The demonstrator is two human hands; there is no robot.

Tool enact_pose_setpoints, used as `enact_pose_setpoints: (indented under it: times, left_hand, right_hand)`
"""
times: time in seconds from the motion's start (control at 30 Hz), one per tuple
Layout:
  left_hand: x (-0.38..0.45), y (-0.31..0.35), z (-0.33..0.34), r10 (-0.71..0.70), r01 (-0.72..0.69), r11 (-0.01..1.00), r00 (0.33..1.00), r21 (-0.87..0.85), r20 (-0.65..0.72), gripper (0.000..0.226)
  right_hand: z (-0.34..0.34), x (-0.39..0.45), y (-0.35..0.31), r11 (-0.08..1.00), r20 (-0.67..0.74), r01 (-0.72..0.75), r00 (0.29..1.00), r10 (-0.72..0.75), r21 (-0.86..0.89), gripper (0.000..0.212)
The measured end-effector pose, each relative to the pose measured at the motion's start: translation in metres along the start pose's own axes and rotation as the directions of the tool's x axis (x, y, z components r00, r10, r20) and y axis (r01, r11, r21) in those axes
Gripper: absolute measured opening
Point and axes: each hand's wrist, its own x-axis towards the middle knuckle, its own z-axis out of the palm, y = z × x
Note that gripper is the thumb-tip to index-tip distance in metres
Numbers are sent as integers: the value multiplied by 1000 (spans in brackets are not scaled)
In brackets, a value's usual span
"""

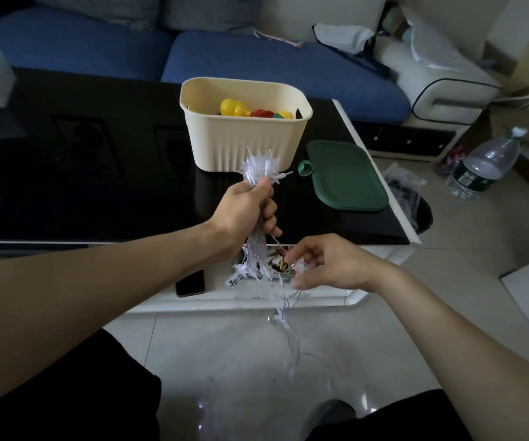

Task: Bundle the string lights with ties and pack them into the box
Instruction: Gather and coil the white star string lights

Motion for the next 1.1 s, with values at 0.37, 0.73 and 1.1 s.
enact_pose_setpoints:
  times: [0.37,0.73,1.1]
  left_hand:
    - [0,-4,0,-6,5,1000,999,29,40,29]
    - [4,-6,-6,-2,4,996,1000,92,-16,28]
    - [2,-3,-3,-12,14,996,1000,84,-22,28]
  right_hand:
    - [-3,0,3,986,29,-119,992,123,-117,27]
    - [-17,-14,6,972,-14,30,1000,-28,235,16]
    - [-21,-19,8,907,28,4,999,-18,421,40]
